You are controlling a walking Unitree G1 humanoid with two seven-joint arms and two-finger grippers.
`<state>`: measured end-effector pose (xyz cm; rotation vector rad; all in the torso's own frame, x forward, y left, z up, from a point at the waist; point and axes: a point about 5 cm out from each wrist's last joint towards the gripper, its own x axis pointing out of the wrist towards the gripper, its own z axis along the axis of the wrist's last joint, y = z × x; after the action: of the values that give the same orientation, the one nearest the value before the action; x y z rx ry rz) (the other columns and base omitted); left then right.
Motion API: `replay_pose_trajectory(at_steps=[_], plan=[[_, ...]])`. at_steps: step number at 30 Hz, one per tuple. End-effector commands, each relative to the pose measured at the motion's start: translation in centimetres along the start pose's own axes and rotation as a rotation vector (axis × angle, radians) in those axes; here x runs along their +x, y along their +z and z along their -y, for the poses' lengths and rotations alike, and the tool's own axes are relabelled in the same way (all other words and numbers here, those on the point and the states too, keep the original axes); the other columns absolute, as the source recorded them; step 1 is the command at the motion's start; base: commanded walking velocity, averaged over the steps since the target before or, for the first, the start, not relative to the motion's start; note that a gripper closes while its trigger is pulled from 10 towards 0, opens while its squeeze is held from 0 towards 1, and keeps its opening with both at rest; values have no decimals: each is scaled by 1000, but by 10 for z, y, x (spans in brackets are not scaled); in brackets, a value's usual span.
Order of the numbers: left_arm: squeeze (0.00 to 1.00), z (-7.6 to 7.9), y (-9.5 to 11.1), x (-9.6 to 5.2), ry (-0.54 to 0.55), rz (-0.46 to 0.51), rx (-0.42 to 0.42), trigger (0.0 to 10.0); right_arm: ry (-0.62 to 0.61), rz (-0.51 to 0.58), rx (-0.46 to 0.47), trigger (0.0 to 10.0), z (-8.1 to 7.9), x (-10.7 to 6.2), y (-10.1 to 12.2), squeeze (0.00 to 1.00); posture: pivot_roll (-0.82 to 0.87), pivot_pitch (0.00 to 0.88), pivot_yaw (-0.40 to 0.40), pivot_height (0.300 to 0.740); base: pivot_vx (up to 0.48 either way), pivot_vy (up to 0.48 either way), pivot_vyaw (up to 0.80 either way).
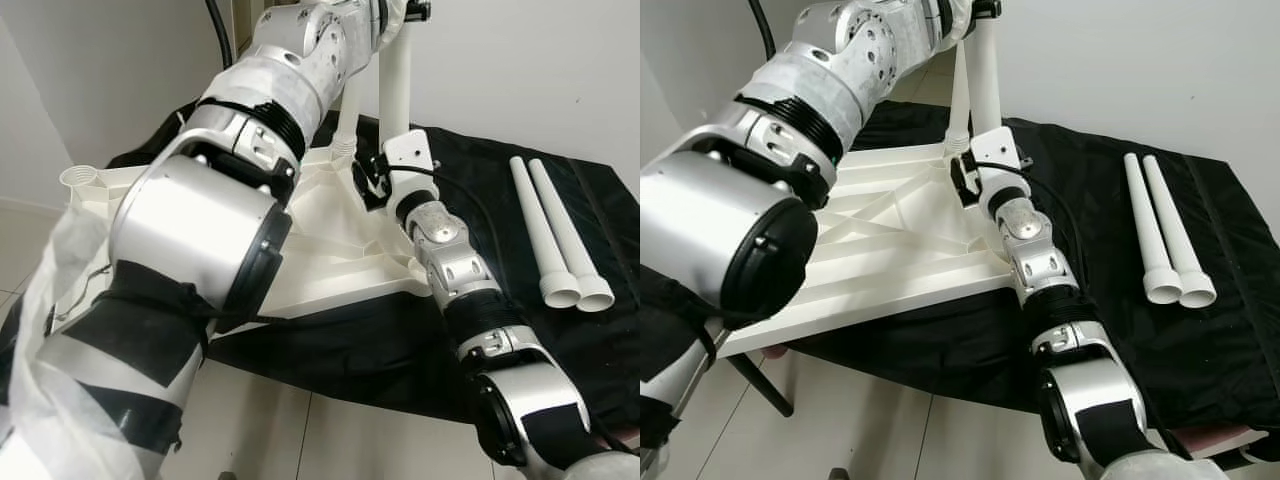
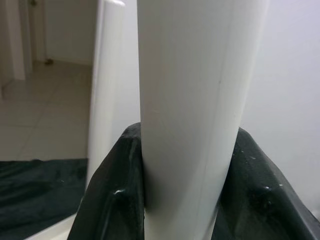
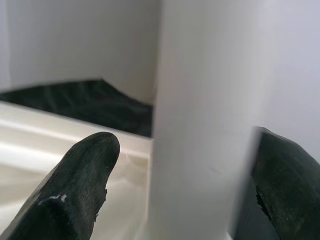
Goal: Building children table
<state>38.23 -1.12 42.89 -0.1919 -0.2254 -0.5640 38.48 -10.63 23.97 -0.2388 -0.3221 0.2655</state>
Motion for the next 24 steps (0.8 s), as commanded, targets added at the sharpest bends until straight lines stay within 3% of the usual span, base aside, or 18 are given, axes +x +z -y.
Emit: replay_pose_trajectory(at_steps=[1, 7, 8, 9, 10, 12, 14, 16, 24], plan=[[0, 9, 11, -1, -194, 35, 42, 10000, -6, 23, 27, 10000, 3, -4, 0, 0, 21, 0, -54, 740, 0, 0, 0], [0, -13, 18, -4, -87, 70, 79, 10000, -6, 93, 75, 10000, 16, -20, 4, 0, 15, 0, -50, 740, 0, 0, 0], [0, -27, 13, -9, -82, 87, 78, 10000, 10, 118, 87, 10000, 18, -27, 6, 0, 7, 0, -42, 740, 0, 0, 0], [0, -27, 13, -9, -82, 87, 78, 10000, 10, 118, 87, 10000, 18, -27, 6, 0, 7, 0, -42, 740, 0, 0, 0], [0, -37, 8, -14, -82, 97, 78, 10000, 21, 135, 95, 10000, 20, -32, 7, 0, 7, 0, -42, 740, 0, 0, 0], [0, -54, -6, -41, -102, 153, 81, 10000, 29, 164, 127, 10000, 24, -44, 8, 0, -2, 1, -34, 740, 0, 0, 0], [0, -54, -6, -41, -102, 153, 81, 10000, 29, 164, 127, 10000, 24, -44, 8, 0, -2, 1, -34, 740, 0, 0, 0], [0, -58, -12, -55, -106, 175, 90, 10000, 16, 166, 140, 10000, 28, -53, 6, 0, -4, 4, -29, 740, 0, 0, 0], [0, -79, -9, -55, -56, 239, 55, 10000, -23, 154, 159, 10000, 36, -69, 2, 0, -10, 9, -15, 740, 0, 0, 0]])
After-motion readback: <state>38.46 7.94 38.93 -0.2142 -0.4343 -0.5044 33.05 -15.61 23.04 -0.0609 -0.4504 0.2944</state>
